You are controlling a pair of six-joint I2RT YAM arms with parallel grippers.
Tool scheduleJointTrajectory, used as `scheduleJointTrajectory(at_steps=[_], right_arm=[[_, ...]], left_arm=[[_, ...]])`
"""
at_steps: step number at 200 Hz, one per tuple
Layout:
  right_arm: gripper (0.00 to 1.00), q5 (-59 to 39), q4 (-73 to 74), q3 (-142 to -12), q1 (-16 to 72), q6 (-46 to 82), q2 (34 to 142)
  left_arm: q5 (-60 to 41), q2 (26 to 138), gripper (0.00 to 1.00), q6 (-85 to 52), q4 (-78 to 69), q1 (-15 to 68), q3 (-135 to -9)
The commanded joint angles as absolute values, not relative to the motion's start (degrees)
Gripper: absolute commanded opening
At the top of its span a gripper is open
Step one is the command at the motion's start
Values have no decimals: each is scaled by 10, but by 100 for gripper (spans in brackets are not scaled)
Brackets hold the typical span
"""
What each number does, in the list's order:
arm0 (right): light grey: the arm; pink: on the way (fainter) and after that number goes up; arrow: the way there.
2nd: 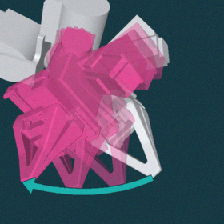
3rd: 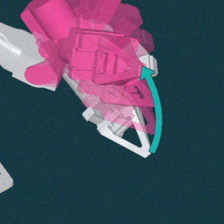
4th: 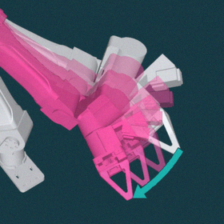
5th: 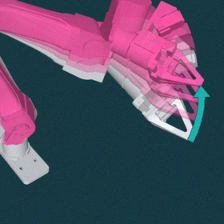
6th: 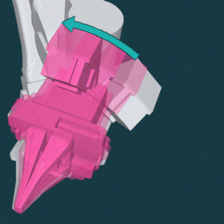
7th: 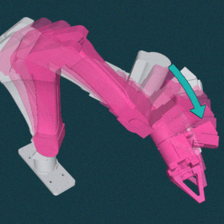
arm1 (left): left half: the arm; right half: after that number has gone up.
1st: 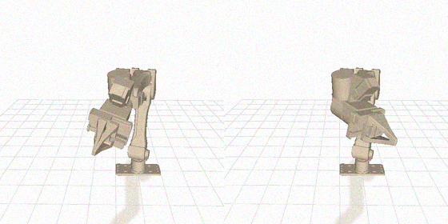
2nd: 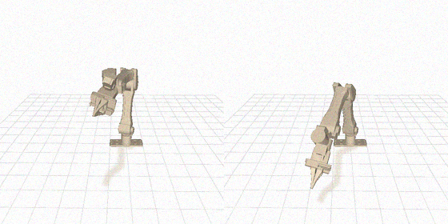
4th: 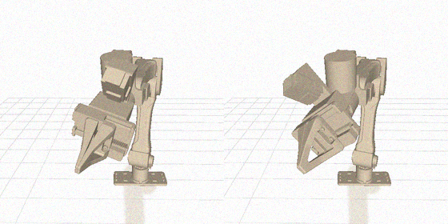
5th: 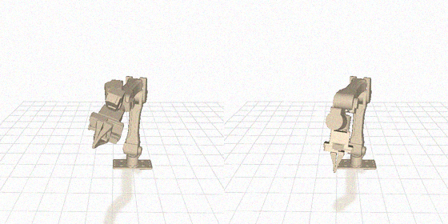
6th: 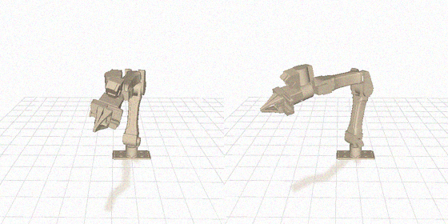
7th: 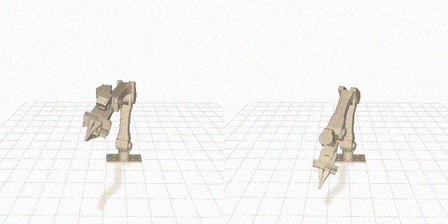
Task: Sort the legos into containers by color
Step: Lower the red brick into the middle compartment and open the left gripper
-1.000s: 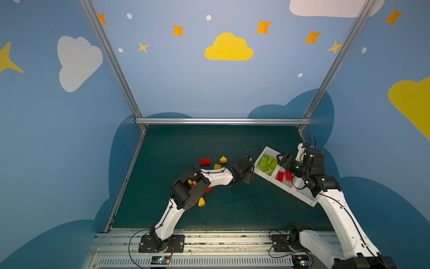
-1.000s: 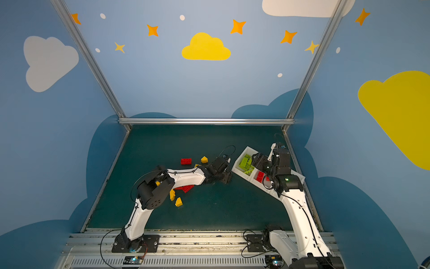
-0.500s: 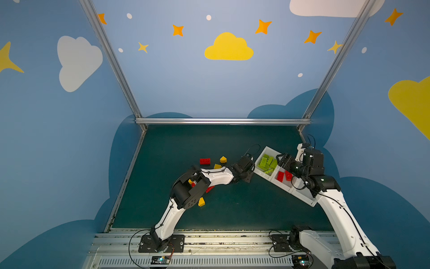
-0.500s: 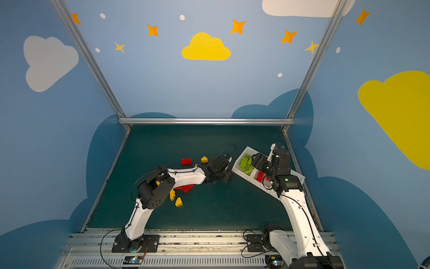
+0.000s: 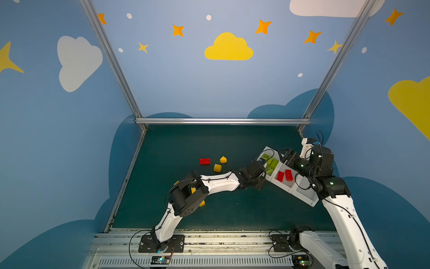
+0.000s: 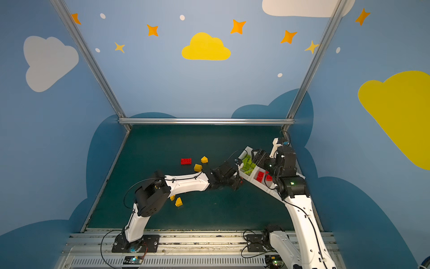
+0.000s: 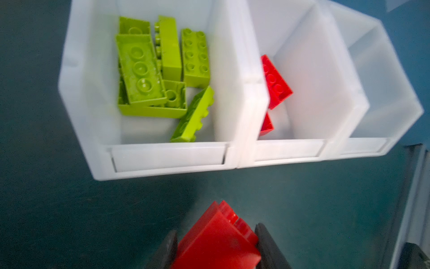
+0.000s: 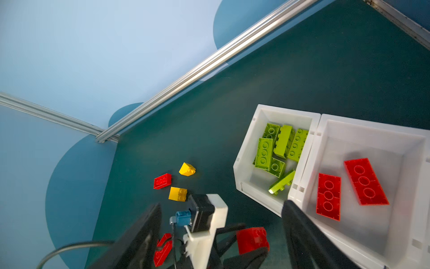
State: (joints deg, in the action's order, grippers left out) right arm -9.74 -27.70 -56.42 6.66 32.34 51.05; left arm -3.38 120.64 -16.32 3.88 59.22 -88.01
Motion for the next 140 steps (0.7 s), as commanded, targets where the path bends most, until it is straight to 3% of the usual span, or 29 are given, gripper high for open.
scheduleJointTrajectory(at_steps=[1, 140], right_arm=[[79, -102, -296, -584, 74, 327, 500], [79, -122, -303, -626, 78, 352, 450]], left_arm=[[-47, 1217, 39, -165, 47, 593, -924], [-104, 1393, 39, -177, 89, 594, -1186]])
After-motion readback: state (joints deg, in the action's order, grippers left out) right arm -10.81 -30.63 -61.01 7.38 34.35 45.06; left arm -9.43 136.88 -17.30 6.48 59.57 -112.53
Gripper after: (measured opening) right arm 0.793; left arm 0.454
